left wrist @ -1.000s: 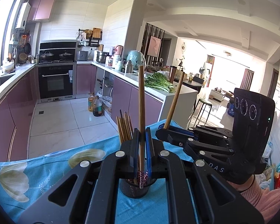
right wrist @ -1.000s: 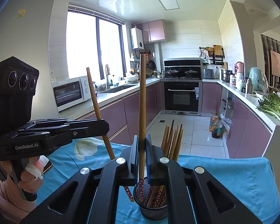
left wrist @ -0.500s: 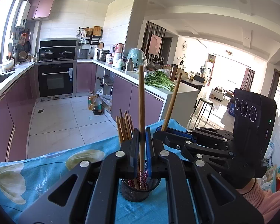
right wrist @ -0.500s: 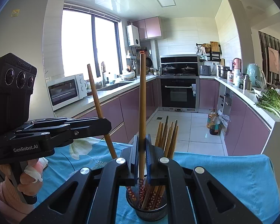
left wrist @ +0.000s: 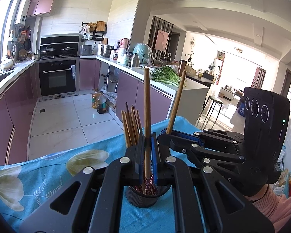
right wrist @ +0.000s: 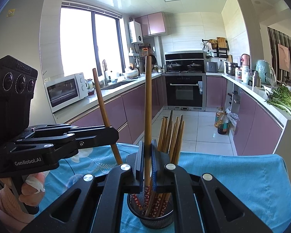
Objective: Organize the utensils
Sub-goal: 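Lower both held chopsticks into the mesh cup beside the others, then open the left tool to release its chopstick while the right tool releases its own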
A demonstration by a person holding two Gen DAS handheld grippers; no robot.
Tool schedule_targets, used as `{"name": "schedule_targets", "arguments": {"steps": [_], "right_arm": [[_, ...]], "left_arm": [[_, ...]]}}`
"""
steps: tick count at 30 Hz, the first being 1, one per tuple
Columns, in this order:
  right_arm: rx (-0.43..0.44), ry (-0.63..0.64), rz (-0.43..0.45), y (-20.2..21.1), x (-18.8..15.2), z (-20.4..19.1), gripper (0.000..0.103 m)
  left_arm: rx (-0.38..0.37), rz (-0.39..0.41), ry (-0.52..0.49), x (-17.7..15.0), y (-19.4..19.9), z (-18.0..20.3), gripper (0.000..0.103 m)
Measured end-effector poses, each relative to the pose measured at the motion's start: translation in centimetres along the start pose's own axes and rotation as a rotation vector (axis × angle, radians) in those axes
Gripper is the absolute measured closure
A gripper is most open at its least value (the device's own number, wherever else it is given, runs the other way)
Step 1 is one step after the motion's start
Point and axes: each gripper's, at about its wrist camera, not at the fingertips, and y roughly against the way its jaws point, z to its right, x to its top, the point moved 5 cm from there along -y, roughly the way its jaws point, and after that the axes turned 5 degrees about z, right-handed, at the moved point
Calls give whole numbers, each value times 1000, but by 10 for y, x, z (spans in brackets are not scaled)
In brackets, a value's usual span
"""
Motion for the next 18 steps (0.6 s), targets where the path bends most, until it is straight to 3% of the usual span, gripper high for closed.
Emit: {"name": "schedule_targets", "arguments": {"steps": [18], "right_arm": [[-1, -17, -44, -5, -15, 4, 97]], "left_arm": [[7, -46, 7, -10, -12, -8, 96]]}}
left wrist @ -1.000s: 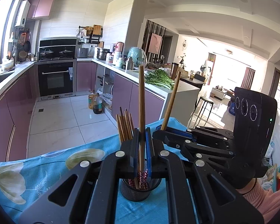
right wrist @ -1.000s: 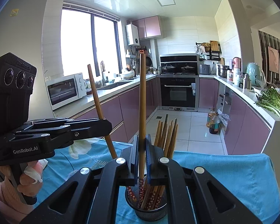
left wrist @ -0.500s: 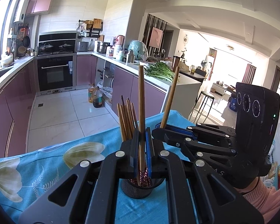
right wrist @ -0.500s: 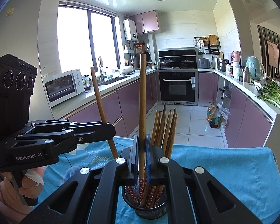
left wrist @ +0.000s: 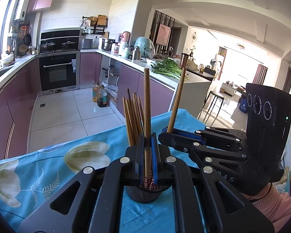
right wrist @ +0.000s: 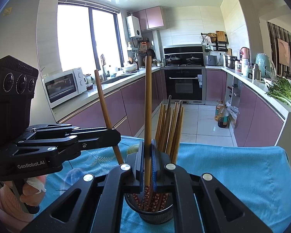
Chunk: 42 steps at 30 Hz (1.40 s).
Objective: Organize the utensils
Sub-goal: 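Open the left tool to release its chopstick while the right tool releases its own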
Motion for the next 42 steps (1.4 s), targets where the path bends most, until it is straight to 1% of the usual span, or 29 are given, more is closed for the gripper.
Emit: {"name": "schedule_targets", "arguments": {"steps": [25, 32, 42], "right_arm": [[2, -16, -49, -8, -17, 5, 97], [0, -19, -71, -15, -22, 5, 97], [-5, -45, -81, -24, -23, 11, 97]], "left_arm": [[16, -59, 9, -18, -22, -12, 96], [28, -77, 8, -21, -36, -17, 95], [40, -96, 8, -24, -57, -25, 95]]}}
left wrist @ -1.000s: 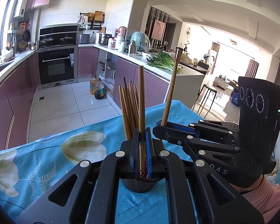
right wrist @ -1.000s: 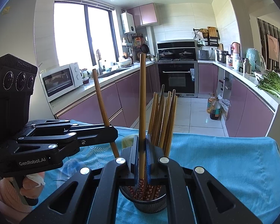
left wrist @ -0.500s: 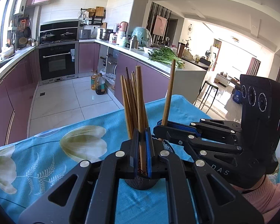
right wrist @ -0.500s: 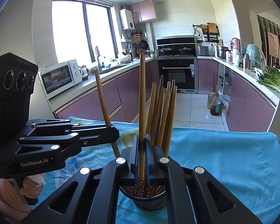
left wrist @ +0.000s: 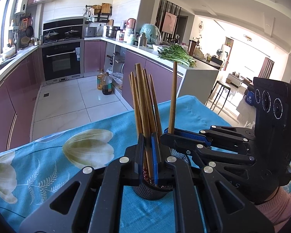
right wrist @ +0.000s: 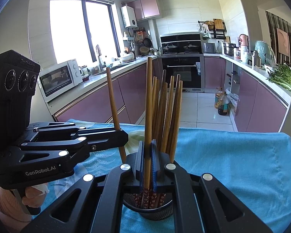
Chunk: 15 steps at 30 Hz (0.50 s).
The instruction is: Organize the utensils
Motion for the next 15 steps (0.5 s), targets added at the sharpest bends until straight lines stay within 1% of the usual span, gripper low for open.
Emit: {"name": "schedule_targets", "arguments": {"steps": [13, 14, 15], "right_arm": [[3, -59, -14, -5, -6, 15, 96], [3, -60, -15, -5, -6, 15, 96], [6, -60, -15, -4, -6, 15, 96]], "left_arm": [[-11, -50, 13, -17, -20, -8, 94], [-14, -51, 11, -19, -21, -8, 94], [-14, -48, 9, -20, -20, -8, 91]]}}
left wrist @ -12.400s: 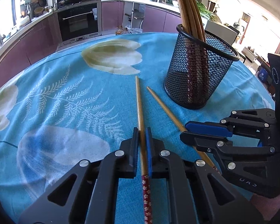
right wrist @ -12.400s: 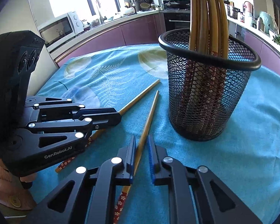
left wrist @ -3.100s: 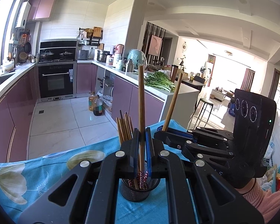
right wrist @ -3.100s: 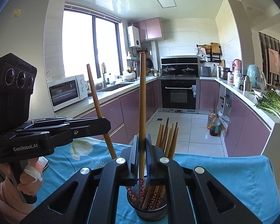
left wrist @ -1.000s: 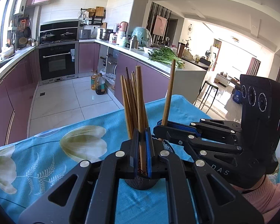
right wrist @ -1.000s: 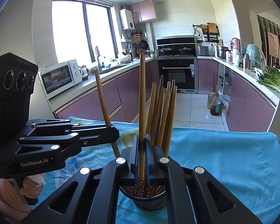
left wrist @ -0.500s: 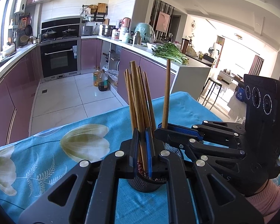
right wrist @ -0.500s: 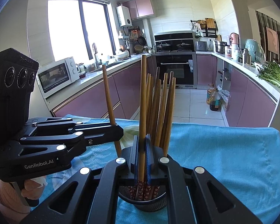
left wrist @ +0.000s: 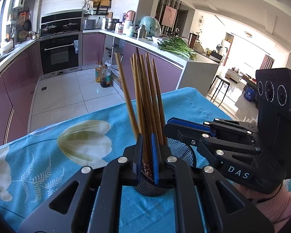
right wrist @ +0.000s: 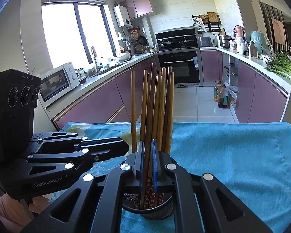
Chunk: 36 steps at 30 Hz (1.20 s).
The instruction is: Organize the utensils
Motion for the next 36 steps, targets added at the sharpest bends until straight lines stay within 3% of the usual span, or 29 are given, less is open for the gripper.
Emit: {"name": "schedule_targets", "arguments": {"steps": [2, 6, 7, 11, 12, 14, 16, 21, 28, 31, 36], "right_arm": [[4, -1, 4, 2, -1, 0, 93], [3, -3, 22, 9, -5, -2, 69], [4, -9, 29, 12, -6, -2, 58], [-1, -26, 49, 19, -10, -2, 48], [-13, -23, 58, 21, -11, -2, 44], [-25, -6, 76, 25, -13, -7, 35], [-32, 6, 88, 28, -15, -11, 21], [-59, 47, 130, 34, -21, -22, 7], [-112, 72, 199, 45, -29, -28, 7], [-160, 98, 243, 50, -33, -31, 7], [-165, 96, 280, 57, -38, -34, 7]], "left_arm": [[-1, 13, 3, -2, 3, -1, 83], [43, 59, 3, -6, 18, -6, 63], [68, 79, 7, -8, 24, -10, 57], [147, 134, 33, -15, 44, -26, 38], [170, 152, 36, -17, 50, -30, 30], [212, 174, 34, -21, 62, -37, 22], [270, 201, 20, -25, 73, -40, 9], [362, 237, 21, -36, 97, -48, 6], [477, 289, 51, -54, 129, -58, 6], [505, 313, 49, -60, 141, -58, 6], [549, 359, 68, -67, 157, -58, 6]]}}
